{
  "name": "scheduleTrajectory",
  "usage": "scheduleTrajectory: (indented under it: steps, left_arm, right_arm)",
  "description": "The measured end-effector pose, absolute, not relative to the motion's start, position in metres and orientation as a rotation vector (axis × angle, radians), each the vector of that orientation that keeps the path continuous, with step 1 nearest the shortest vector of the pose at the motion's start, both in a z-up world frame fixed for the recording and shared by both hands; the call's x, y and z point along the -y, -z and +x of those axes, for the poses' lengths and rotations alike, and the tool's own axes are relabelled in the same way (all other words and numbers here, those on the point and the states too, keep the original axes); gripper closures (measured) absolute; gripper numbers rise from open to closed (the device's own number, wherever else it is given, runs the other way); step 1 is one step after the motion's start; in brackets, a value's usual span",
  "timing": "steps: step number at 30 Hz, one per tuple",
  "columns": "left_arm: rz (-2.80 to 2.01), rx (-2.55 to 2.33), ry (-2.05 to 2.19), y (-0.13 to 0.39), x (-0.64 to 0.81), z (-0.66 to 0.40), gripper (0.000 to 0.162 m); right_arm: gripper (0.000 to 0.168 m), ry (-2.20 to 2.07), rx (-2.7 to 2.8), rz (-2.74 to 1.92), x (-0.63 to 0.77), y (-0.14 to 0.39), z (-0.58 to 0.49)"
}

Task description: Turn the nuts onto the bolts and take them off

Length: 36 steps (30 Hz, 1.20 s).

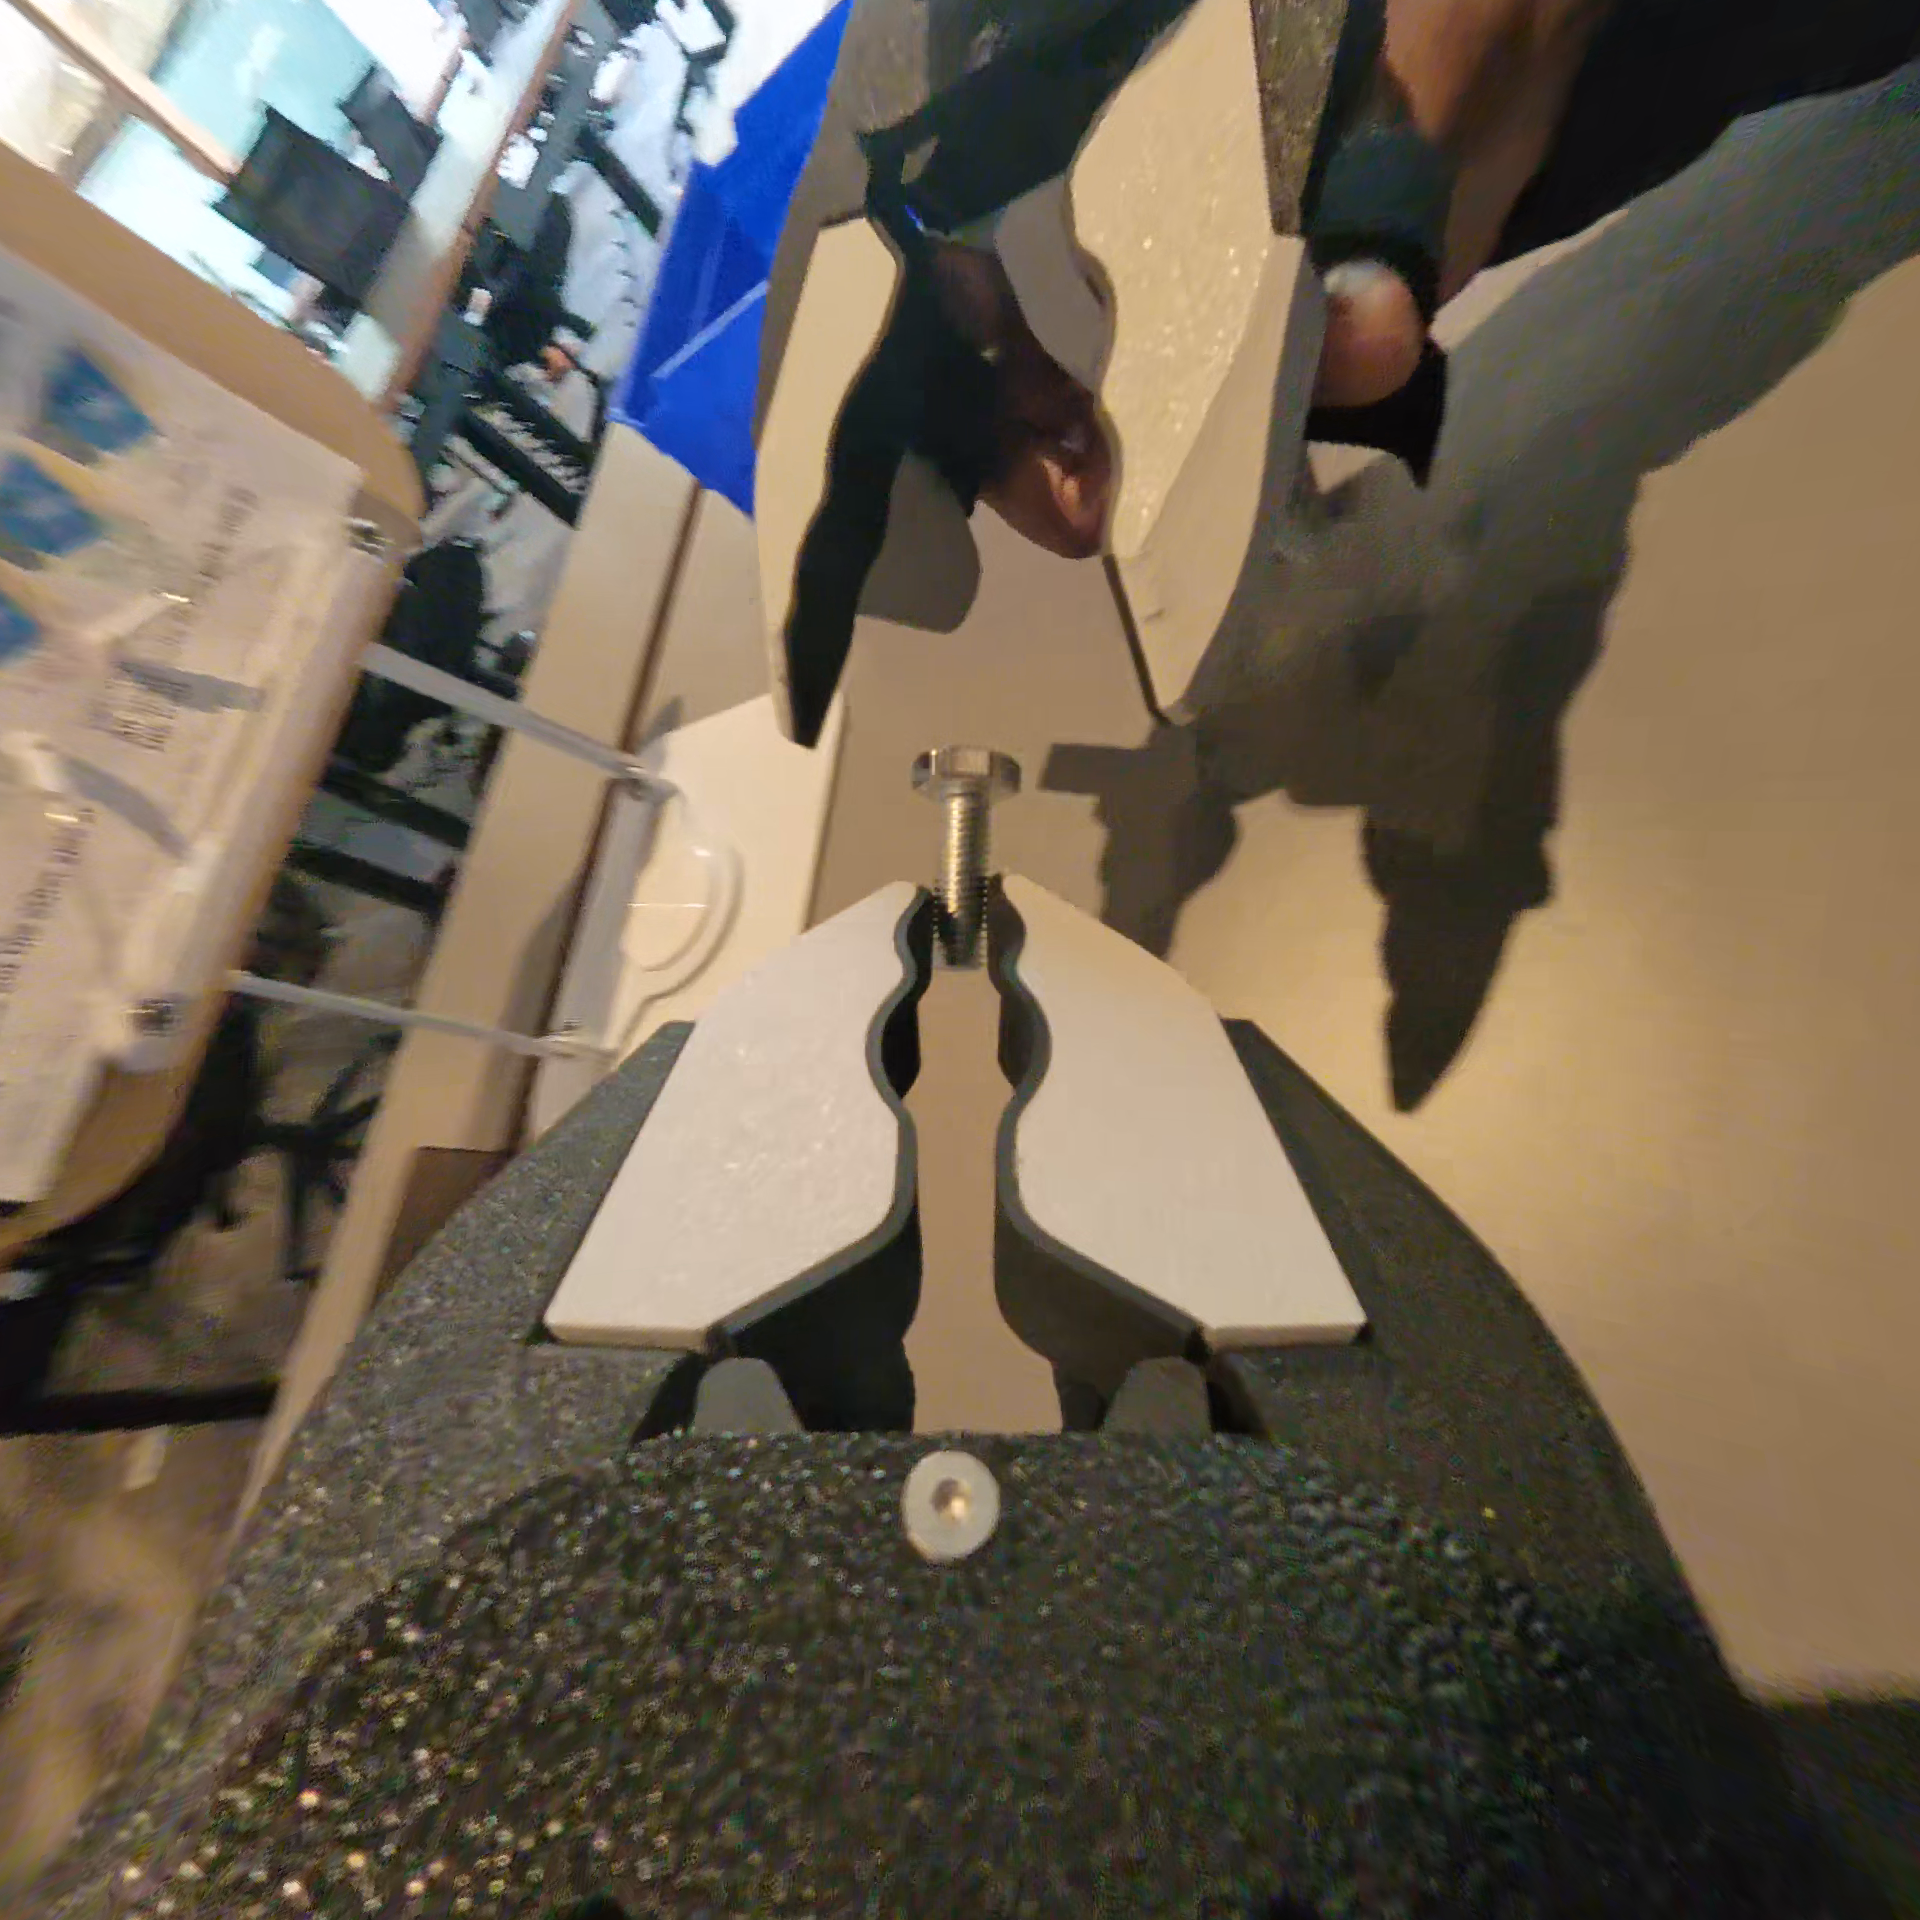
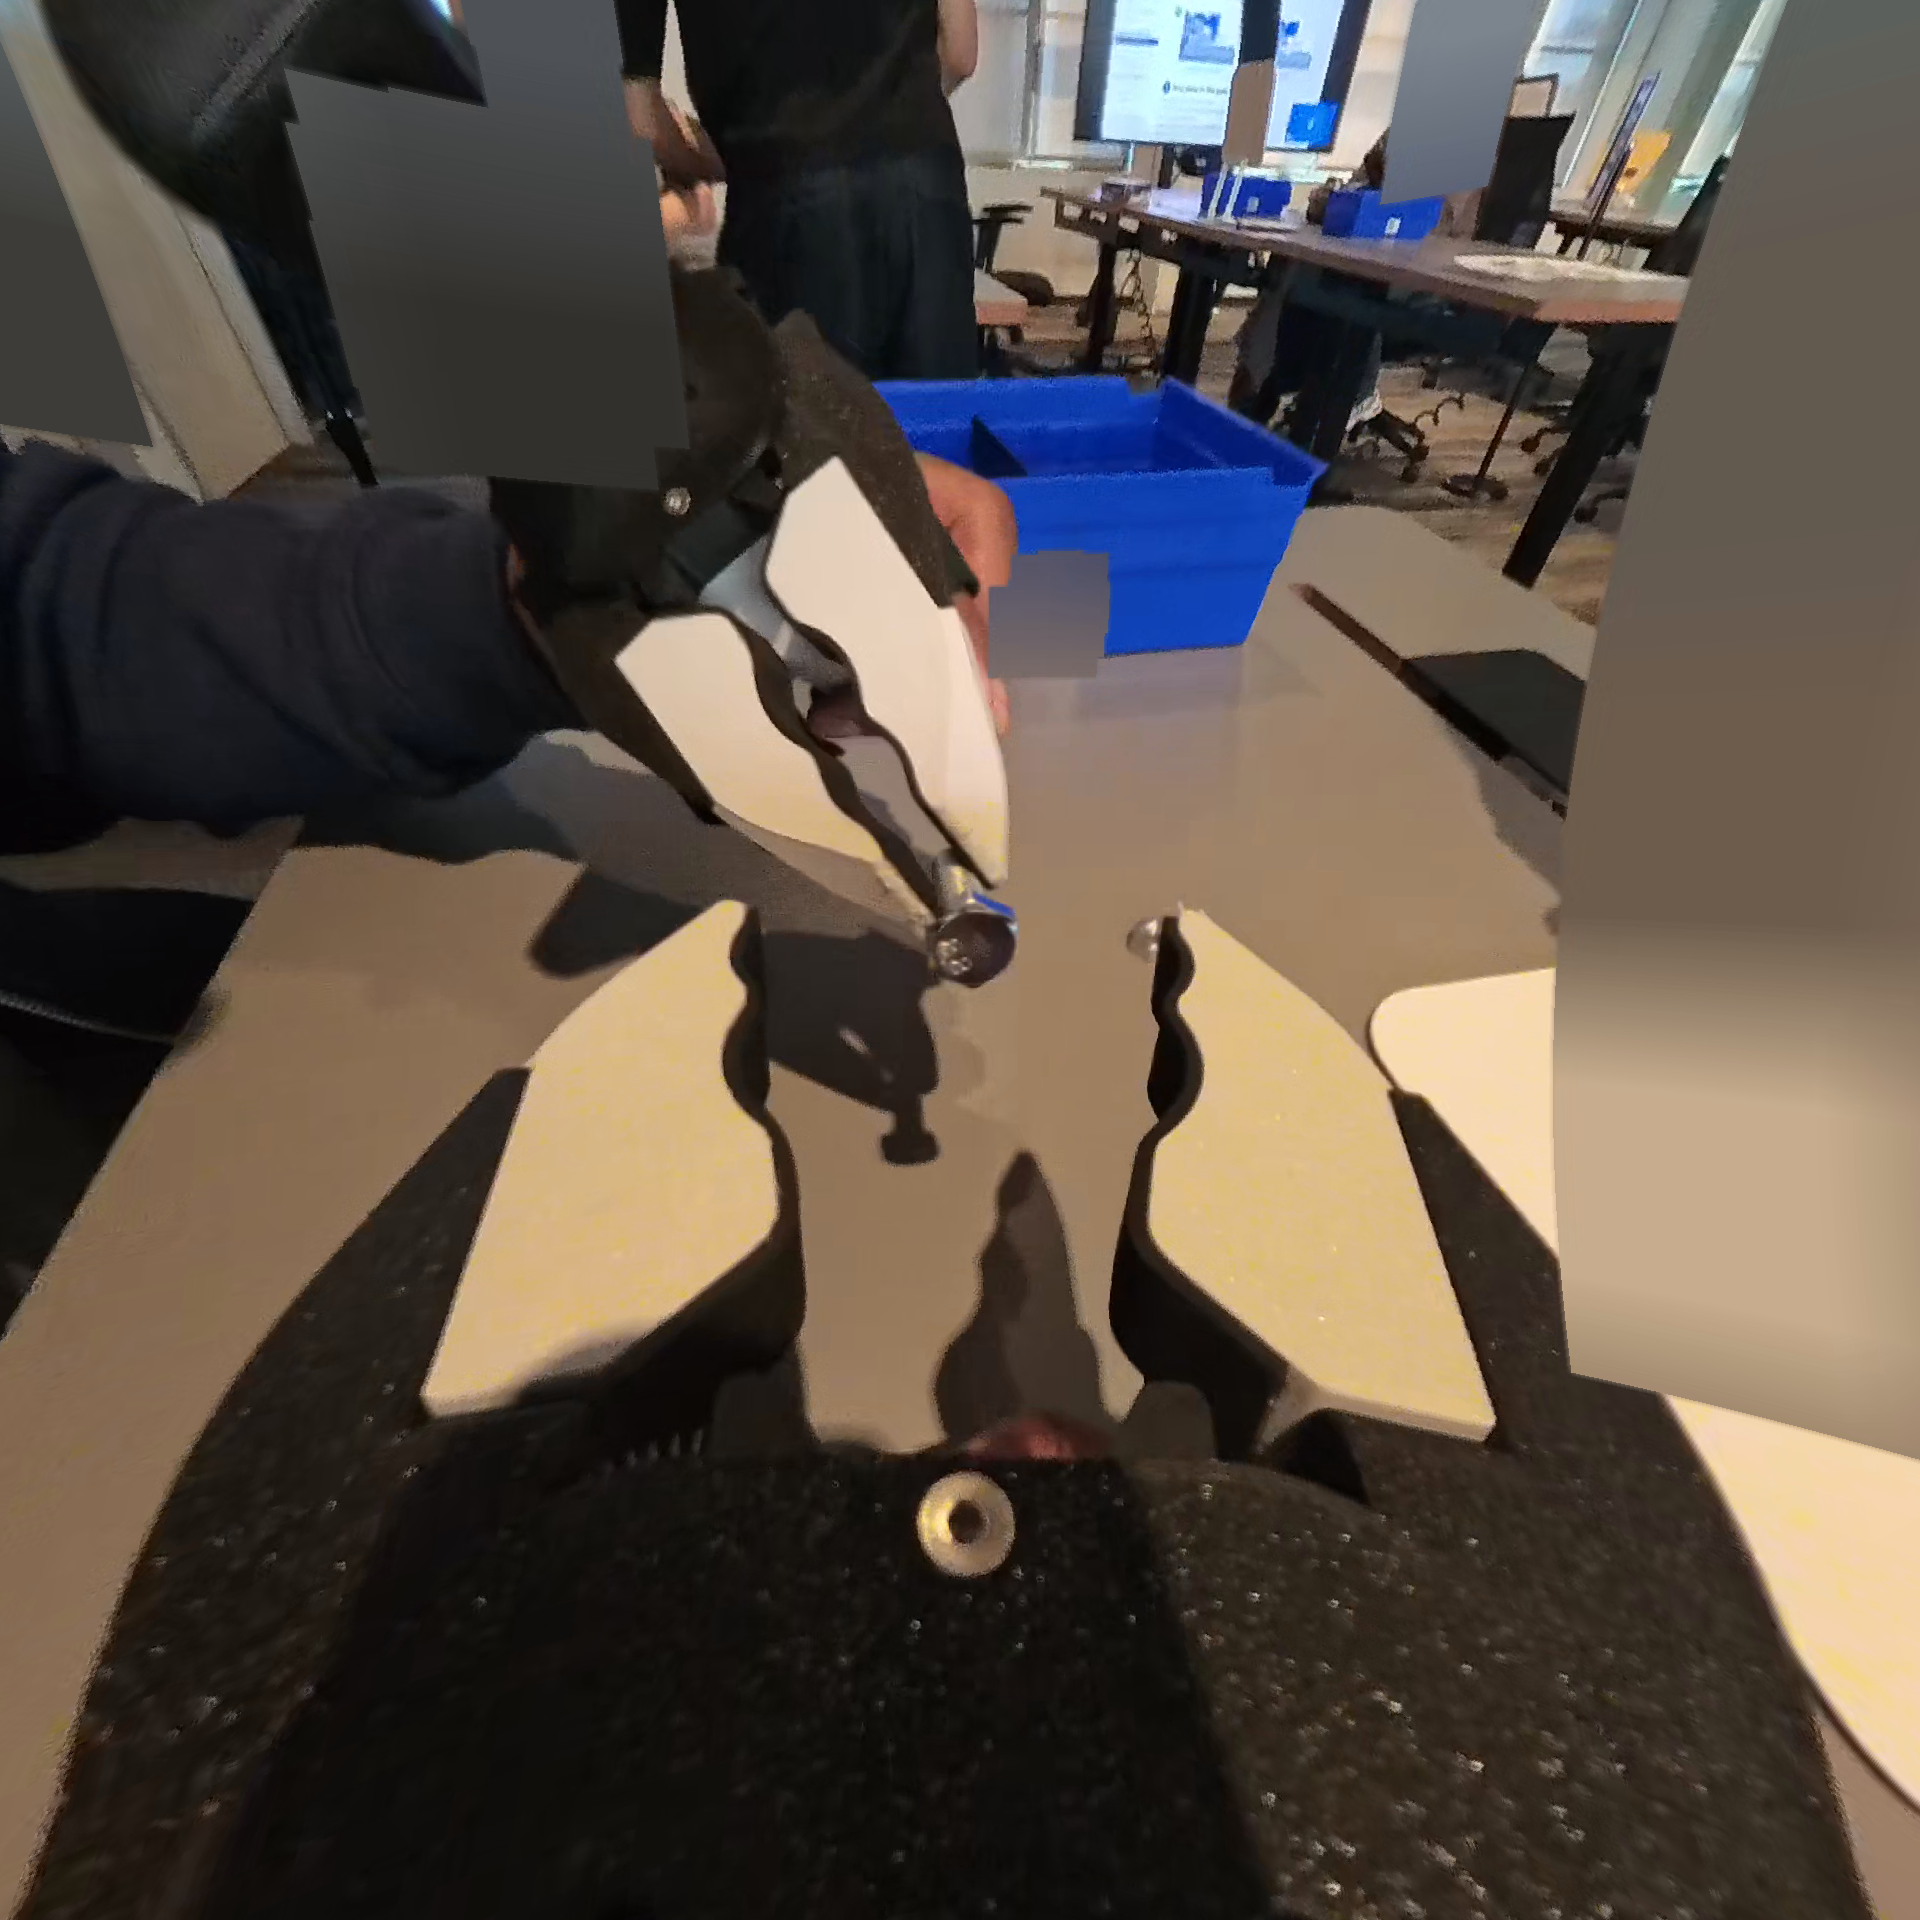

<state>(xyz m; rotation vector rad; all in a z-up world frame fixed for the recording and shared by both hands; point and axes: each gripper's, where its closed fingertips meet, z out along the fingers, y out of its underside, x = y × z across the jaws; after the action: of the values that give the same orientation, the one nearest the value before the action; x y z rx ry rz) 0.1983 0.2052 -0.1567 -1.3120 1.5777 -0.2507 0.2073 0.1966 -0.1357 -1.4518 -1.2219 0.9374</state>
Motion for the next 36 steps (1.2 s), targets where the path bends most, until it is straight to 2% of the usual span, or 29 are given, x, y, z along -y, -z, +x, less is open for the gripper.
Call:
scheduleTrajectory:
  steps: [1,6,13,19,36]
  left_arm:
    - [-1.285,-1.559,0.201,0.152,-0.211,0.199,0.153]
    - [-1.227,-1.449,0.150,0.159,-0.218,0.201,0.153]
    - [-1.212,-1.474,0.099,0.166,-0.214,0.200,0.153]
    - [-1.196,-1.504,0.066,0.169,-0.211,0.199,0.152]
    - [-1.175,-1.513,0.104,0.164,-0.202,0.201,0.152]
  right_arm:
    - [0.098,-0.950,1.210,-1.442,-0.201,0.132,0.206]
    - [0.112,-0.996,1.167,-1.416,-0.209,0.138,0.207]
    - [0.117,-0.941,1.235,-1.420,-0.205,0.154,0.208]
    - [0.130,-0.860,1.300,-1.391,-0.200,0.157,0.206]
    - [0.144,-0.819,1.331,-1.355,-0.196,0.157,0.203]
